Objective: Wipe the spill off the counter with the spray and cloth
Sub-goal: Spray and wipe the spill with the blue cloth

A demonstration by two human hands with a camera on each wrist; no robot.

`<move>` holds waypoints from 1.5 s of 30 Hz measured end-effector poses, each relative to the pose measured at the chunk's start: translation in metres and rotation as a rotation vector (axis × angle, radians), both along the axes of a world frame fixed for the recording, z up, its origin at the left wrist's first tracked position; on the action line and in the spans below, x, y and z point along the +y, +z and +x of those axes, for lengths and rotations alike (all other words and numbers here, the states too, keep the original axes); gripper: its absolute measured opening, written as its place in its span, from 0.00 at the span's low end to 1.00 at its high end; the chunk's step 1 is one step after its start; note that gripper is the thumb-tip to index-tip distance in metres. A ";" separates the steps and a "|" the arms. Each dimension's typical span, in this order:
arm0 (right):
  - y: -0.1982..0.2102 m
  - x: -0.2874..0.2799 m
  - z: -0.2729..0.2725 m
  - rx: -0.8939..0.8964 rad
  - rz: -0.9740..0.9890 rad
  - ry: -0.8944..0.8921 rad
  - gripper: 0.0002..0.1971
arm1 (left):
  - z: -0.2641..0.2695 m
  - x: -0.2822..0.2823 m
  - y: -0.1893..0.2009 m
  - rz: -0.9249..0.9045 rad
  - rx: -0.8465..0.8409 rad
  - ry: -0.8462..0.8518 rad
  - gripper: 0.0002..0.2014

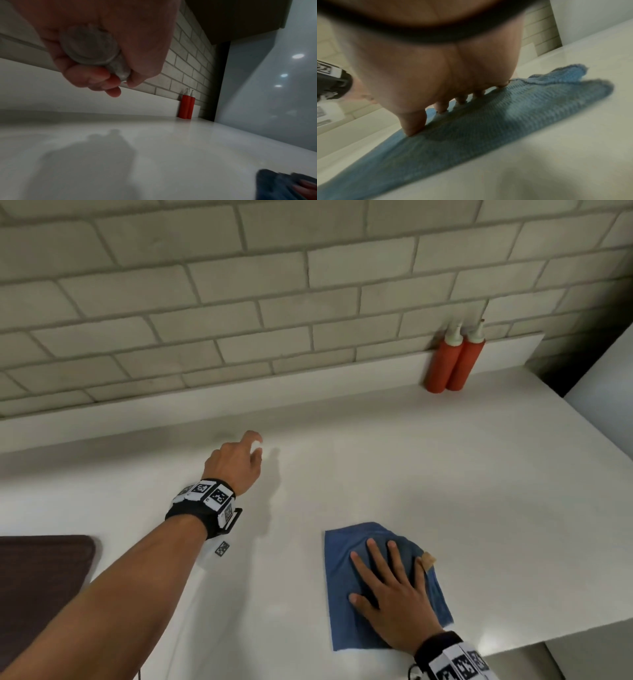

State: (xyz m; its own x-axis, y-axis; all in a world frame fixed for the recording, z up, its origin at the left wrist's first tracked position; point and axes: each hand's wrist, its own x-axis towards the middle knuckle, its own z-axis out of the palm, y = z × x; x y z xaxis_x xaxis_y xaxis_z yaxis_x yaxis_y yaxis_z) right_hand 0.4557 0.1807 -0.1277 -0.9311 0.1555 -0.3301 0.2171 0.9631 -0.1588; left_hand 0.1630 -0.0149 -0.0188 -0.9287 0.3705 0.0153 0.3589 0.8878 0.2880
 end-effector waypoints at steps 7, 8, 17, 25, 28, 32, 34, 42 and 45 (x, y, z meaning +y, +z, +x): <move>0.018 -0.019 -0.107 -0.064 -0.057 0.013 0.45 | -0.015 -0.097 0.001 0.021 0.022 0.147 0.13; 0.017 -0.023 -0.122 -0.071 -0.051 0.008 0.43 | -0.016 -0.111 0.001 0.028 0.018 0.174 0.13; 0.016 -0.100 -0.250 -0.090 0.031 0.037 0.34 | 0.017 -0.220 0.009 0.238 0.001 0.282 0.13; 0.006 -0.223 -0.220 0.008 -0.009 0.323 0.33 | 0.066 -0.268 -0.003 0.404 -0.084 0.326 0.16; 0.000 -0.239 -0.162 0.094 -0.001 0.416 0.31 | 0.083 -0.272 -0.006 0.459 -0.117 0.322 0.17; 0.002 -0.210 -0.126 0.073 -0.042 0.349 0.33 | 0.104 -0.269 -0.012 0.543 -0.166 0.334 0.18; 0.005 -0.188 -0.133 0.061 -0.024 0.265 0.35 | 0.113 -0.264 -0.014 0.574 -0.181 0.338 0.17; 0.010 -0.101 -0.202 -0.083 -0.024 -0.058 0.36 | 0.139 -0.246 -0.018 0.594 -0.251 0.334 0.13; 0.011 -0.114 -0.170 -0.082 -0.027 -0.053 0.38 | 0.149 -0.241 -0.021 0.593 -0.274 0.337 0.13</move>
State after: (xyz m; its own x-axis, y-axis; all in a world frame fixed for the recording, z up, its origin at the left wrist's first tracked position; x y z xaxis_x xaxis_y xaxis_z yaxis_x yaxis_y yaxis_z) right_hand 0.2862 0.0669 -0.1166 -0.8913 0.1936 -0.4100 0.2810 0.9455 -0.1645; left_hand 0.3121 -0.2556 -0.0394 -0.9901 0.0657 -0.1243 -0.0597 0.6043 0.7945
